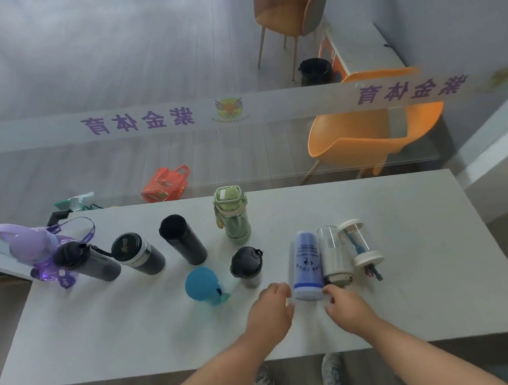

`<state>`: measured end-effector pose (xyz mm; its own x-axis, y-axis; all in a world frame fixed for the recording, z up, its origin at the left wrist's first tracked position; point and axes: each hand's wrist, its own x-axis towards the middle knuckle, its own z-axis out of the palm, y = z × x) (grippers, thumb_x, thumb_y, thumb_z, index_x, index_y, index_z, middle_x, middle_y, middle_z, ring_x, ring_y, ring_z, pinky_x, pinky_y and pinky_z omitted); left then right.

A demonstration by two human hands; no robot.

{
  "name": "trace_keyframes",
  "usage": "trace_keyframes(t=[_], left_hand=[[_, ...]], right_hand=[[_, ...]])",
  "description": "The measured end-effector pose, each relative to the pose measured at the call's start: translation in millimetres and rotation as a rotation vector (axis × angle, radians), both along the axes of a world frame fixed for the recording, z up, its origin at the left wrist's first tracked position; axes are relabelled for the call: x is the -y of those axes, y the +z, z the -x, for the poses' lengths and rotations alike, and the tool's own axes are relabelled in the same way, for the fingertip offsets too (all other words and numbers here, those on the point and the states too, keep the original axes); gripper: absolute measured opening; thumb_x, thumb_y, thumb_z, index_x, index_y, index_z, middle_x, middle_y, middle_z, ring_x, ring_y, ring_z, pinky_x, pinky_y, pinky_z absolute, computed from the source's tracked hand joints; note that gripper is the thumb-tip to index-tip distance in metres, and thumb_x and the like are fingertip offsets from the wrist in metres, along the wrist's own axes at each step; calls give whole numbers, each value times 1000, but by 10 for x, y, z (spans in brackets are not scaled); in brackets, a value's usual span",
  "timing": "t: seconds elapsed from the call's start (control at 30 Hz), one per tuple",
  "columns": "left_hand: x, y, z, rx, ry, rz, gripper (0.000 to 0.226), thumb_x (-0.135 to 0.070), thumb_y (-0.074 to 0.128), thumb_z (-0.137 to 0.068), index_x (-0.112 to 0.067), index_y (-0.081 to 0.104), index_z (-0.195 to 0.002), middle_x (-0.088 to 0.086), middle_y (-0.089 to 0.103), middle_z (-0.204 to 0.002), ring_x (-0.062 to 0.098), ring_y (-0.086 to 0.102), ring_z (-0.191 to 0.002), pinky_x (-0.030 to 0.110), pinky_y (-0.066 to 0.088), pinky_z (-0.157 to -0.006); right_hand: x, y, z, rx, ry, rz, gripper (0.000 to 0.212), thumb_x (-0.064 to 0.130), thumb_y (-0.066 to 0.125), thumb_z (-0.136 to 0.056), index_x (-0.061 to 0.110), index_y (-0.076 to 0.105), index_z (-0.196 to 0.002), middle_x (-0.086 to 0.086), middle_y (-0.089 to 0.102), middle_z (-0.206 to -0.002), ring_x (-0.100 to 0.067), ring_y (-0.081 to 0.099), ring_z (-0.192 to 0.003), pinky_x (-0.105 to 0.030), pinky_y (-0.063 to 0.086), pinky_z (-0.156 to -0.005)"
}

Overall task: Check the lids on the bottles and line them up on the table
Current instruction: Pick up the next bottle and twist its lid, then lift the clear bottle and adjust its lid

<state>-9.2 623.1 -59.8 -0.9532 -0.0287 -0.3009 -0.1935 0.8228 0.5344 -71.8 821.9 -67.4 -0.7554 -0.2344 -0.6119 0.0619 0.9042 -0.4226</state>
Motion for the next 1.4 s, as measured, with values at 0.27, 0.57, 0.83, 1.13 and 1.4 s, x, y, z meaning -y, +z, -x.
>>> trace_keyframes(t=[0.27, 0.57, 0.83, 1.13, 1.4], left_hand=[[-371, -573, 254, 204, 306, -260, 41, -28, 59, -92, -29, 41, -129, 1, 57, -126, 19, 58, -99, 33, 48, -80], [-517, -377, 107, 44, 482, -244, 28, -28, 61, -93, -30, 44, -115, -2, 51, -118, 13, 54, -96, 27, 46, -78], [-563, 198, 142, -169, 467, -146, 29, -36, 55, -96, -38, 41, -122, -6, 52, -121, 10, 56, -92, 24, 50, -77], [-377, 409, 455, -108, 126, 361, 39, -23, 48, -99, -18, 40, -137, 7, 25, -152, 31, 45, -117, 36, 52, -85], [-400, 419, 502, -215, -42, 456, 40, -22, 43, -93, -13, 49, -131, 10, 46, -133, 34, 52, -103, 39, 50, -80]], right_hand=[[-85, -389, -89, 5, 62, 141, 73, 14, 54, -93, 31, 20, -155, -9, 59, -133, -25, 67, -98, -30, 49, -77], [-47, -247, -104, 25, -186, 395, 56, 13, 59, -94, 35, 39, -142, 5, 61, -125, -16, 71, -80, -19, 53, -64], [22, 201, 178, 83, -293, 569, 38, 20, 61, -92, 24, 54, -129, -3, 69, -95, -18, 64, -72, -31, 58, -60], [206, 323, 472, 9, -344, 576, 20, 15, 59, -95, 13, 66, -114, -6, 71, -96, -15, 63, -51, -29, 50, -55], [-252, 338, 552, -68, -324, 342, 22, 13, 55, -91, 15, 72, -78, -1, 76, -81, -22, 67, -71, -30, 52, -66]])
